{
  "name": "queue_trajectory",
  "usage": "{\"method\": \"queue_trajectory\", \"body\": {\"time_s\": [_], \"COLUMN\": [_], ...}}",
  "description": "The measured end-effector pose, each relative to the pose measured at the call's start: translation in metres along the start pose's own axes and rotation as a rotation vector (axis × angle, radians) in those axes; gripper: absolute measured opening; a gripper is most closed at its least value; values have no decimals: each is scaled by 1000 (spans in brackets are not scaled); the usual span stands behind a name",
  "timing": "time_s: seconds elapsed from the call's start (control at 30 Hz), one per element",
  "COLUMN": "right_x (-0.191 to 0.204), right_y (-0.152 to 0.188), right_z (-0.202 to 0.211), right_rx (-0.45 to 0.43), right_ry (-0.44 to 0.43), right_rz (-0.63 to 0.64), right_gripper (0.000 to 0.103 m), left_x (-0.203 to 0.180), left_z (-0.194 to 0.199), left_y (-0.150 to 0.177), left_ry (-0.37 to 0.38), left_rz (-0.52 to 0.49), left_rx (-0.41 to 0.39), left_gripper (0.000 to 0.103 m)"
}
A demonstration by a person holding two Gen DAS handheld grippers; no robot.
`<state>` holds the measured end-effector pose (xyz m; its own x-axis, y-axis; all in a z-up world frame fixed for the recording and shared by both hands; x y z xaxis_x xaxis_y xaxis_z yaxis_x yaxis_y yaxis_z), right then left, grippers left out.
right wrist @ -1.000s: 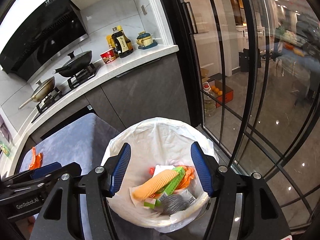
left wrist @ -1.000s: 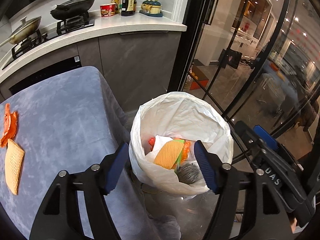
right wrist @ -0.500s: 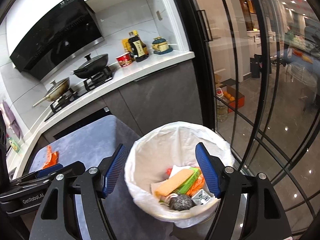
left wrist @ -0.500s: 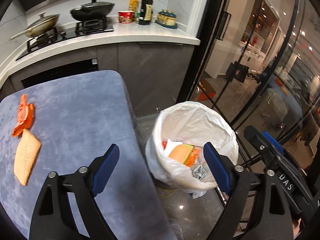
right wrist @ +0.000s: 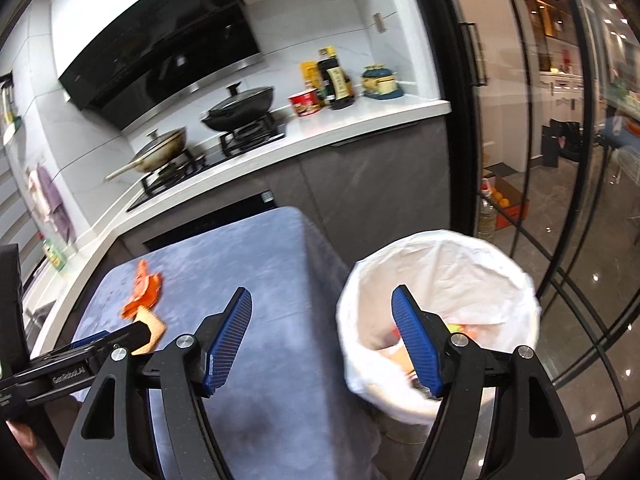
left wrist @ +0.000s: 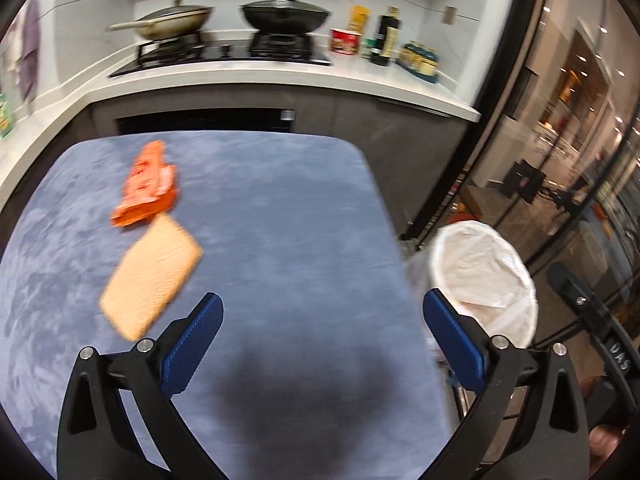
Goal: Collect trash
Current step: 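Move both open grippers back over the table toward the wrapper and mesh, then grasp the red-orange wrapper with the right gripper while the left gripper grasps the orange mesh sleeve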
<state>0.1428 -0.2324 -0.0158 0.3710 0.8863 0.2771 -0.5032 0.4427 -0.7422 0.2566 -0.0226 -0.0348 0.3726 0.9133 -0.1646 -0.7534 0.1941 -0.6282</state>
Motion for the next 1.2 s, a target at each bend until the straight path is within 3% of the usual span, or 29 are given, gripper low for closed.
{"method": "queue_trajectory", "body": {"time_s": [0.3, 0.53, 1.03, 1.2], "right_x": [70, 116, 178, 186], "right_y": [18, 28, 40, 42], "right_z": [-27, -58, -118, -131], "right_rx": [63, 118, 189, 204], "right_ry": [-60, -98, -131, -132], "right_rz": [62, 93, 159, 172], "right_gripper": [70, 70, 70, 70], "left_x": [106, 158, 179, 180], "left_z": [1, -20, -82, -86], "left_y": [13, 16, 17, 20], "left_ry": [-130, -184, -88, -58], "left_rz": [67, 67, 76, 100], "left_rx": [-4, 25, 98, 108], "left_gripper": [96, 96, 94, 78]}}
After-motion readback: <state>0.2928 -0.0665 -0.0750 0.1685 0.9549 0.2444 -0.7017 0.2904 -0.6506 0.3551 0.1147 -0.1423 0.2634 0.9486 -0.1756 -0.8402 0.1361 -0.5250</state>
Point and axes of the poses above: each gripper's, at about its wrist camera, not at the fingertips, and z roughly against the way its jaws point, x to its left, y to its underside, the point moved 4 cm from there along -z, roughly the way its jaws point, and after that the axes turned 2 degrees about x, right-handed, at the moved point
